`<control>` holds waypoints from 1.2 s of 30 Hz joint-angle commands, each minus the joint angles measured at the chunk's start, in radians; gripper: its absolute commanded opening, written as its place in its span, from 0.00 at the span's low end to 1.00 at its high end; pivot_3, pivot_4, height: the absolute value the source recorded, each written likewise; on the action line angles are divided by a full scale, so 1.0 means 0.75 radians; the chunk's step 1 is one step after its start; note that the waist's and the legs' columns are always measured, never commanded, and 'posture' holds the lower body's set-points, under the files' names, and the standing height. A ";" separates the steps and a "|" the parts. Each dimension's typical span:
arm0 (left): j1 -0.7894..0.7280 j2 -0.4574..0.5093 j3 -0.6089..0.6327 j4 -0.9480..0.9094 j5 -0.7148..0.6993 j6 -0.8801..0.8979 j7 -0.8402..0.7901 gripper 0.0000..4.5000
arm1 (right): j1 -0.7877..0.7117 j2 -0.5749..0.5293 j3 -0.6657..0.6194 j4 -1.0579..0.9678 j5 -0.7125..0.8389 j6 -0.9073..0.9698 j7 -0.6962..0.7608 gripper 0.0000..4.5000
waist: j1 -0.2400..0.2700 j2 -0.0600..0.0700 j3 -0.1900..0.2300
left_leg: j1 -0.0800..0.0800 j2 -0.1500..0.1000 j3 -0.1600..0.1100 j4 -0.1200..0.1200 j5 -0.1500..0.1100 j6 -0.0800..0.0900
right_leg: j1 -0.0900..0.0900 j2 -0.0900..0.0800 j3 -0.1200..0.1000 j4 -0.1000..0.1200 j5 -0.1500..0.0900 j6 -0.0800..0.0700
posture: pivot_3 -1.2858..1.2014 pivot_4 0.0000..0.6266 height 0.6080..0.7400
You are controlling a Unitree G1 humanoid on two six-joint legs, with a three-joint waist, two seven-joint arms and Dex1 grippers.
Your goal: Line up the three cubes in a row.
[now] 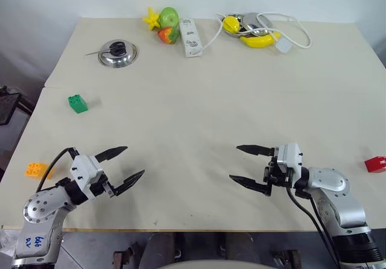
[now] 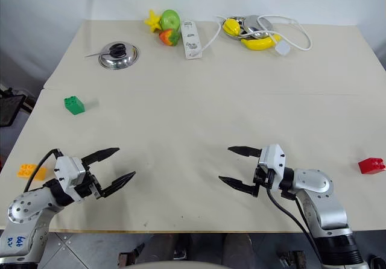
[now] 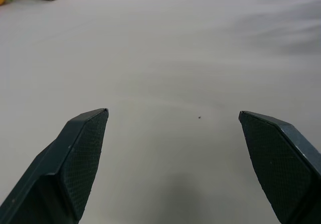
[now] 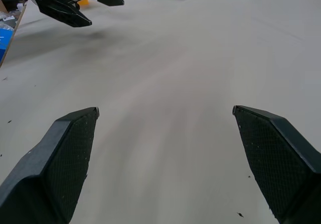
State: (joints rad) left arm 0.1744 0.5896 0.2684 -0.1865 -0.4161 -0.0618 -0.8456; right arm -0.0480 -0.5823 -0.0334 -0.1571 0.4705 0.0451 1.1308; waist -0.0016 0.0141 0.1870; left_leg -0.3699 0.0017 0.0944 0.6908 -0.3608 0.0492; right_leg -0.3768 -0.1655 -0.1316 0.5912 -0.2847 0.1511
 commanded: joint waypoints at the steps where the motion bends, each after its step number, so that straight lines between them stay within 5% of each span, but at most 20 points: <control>1: -0.008 0.001 0.047 -0.051 -0.040 0.029 0.030 0.98 | 0.008 0.001 -0.052 -0.023 0.030 -0.027 -0.013 1.00 | 0.000 0.000 0.000 | 0.000 0.000 0.000 0.000 0.000 0.000 | 0.000 0.000 0.000 0.000 0.000 0.000 | 0.52 0.24 1.00; 7: -0.038 0.039 -0.048 -0.145 -0.147 0.154 -0.095 0.98 | 0.064 -0.003 -0.271 -0.105 0.148 0.031 -0.158 1.00 | 0.007 0.000 0.000 | -0.001 -0.001 -0.001 0.000 0.000 0.000 | 0.000 0.000 0.000 0.000 0.000 0.000 | 0.52 0.24 1.00; 14: -0.162 -0.006 -0.222 -0.227 -0.163 0.217 -0.141 0.98 | 0.439 -0.022 -0.895 -0.321 0.338 0.151 -0.411 1.00 | 0.040 0.000 0.000 | -0.001 -0.002 -0.001 0.000 0.000 0.000 | 0.000 0.000 0.000 0.000 0.000 0.000 | 0.52 0.24 1.00; 17: -0.252 -0.017 -0.334 -0.227 -0.196 0.310 -0.197 0.98 | 0.704 0.083 -1.148 -0.413 0.391 0.159 -0.488 1.00 | 0.052 0.001 0.000 | -0.001 -0.002 0.000 -0.001 0.000 0.000 | 0.000 0.000 0.001 -0.001 0.000 0.000 | 0.52 0.24 1.00; 22: -0.408 -0.062 -0.413 -0.170 -0.224 0.419 -0.219 0.98 | 0.956 0.322 -1.307 -0.373 0.397 0.112 -0.611 1.00 | 0.035 0.000 -0.002 | 0.001 0.000 0.001 -0.001 0.000 0.000 | 0.001 0.002 0.004 0.000 0.000 0.000 | 0.52 0.24 1.00; 27: -0.468 -0.032 -0.446 -0.144 -0.172 0.391 -0.296 0.98 | 1.063 0.416 -1.258 -0.416 0.374 0.121 -0.656 1.00 | -0.001 0.008 -0.006 | 0.005 0.001 0.006 -0.004 0.000 -0.002 | 0.000 0.003 0.010 0.000 0.000 0.000 | 0.52 0.24 1.00; 36: -0.445 -0.040 -0.414 -0.168 -0.172 0.383 -0.283 0.98 | 0.881 -0.135 -1.321 -0.214 0.455 0.592 -0.875 1.00 | 0.002 0.007 -0.006 | 0.015 0.000 0.015 -0.008 0.000 -0.001 | -0.001 -0.001 0.026 -0.002 0.000 0.000 | 0.52 0.24 1.00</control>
State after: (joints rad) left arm -0.1648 0.5607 -0.0526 -0.2782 -0.5408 0.2354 -1.0626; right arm 0.6291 -0.6483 -0.9905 -0.3503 0.7848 0.4351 0.4911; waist 0.0002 0.0196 0.1824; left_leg -0.3590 0.0026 0.1053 0.6844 -0.3608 0.0485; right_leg -0.3773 -0.1660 -0.1098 0.5894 -0.2854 0.1500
